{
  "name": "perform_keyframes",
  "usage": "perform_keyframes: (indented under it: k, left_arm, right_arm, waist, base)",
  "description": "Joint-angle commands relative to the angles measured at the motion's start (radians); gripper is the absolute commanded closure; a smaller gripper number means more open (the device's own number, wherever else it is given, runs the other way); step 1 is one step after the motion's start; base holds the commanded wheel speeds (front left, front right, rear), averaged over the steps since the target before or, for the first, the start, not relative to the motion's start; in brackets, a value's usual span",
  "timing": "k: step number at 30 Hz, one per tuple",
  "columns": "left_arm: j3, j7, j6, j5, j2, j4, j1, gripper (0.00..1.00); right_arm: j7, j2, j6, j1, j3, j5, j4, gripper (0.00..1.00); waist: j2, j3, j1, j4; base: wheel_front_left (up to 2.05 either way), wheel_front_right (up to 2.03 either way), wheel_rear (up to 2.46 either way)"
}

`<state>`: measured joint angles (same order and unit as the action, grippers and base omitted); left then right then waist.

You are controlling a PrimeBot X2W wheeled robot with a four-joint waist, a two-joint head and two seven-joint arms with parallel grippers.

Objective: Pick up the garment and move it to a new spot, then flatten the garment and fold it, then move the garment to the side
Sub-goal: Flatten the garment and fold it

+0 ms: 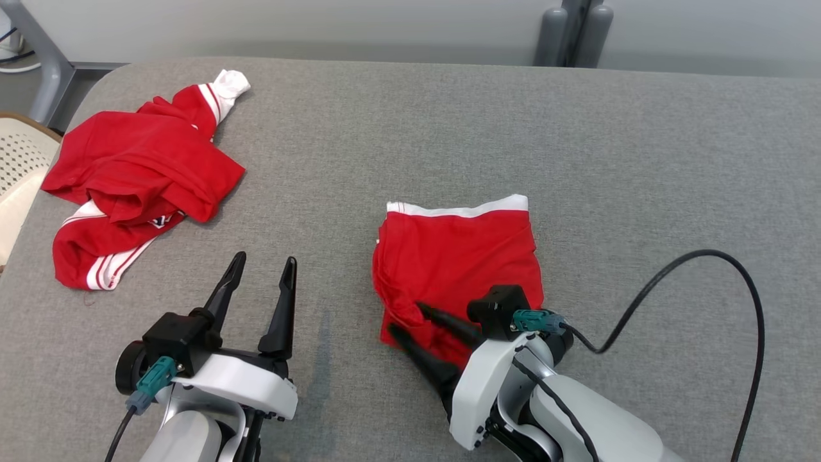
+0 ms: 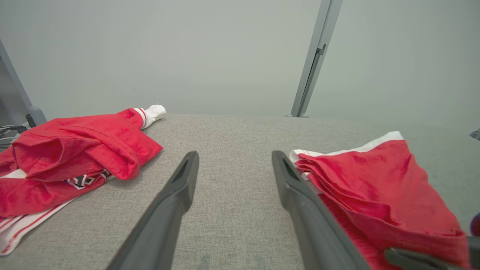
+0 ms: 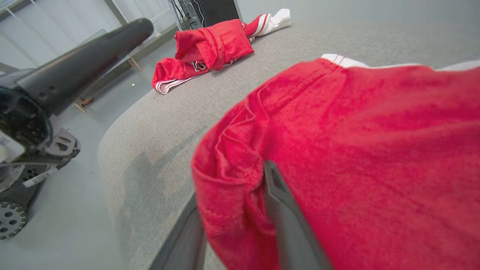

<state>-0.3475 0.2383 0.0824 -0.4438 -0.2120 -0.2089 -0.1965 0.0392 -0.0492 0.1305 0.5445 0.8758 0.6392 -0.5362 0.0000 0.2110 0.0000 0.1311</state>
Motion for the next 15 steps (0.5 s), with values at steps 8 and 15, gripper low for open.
perform_keyframes:
  k: [8,15]
  left_arm:
    - [0.011,0.006,0.018,-0.009,-0.016,0.004,0.015,0.0]
    - [0.017,0.001,0.028,-0.014,-0.027,0.015,0.024,0.0]
  right_arm:
    - [0.114,-0.005,0.0,0.023,-0.015,-0.083,0.058,0.0]
    - [0.168,-0.033,0.0,-0.073,-0.255,-0.162,0.145,0.0]
  waist:
    - [0.0,-0.011,0.0,-0.042]
    - [0.0,-0.026,0.0,-0.075]
  base:
    - [0.0,0.0,0.0]
    - [0.0,0.0,0.0]
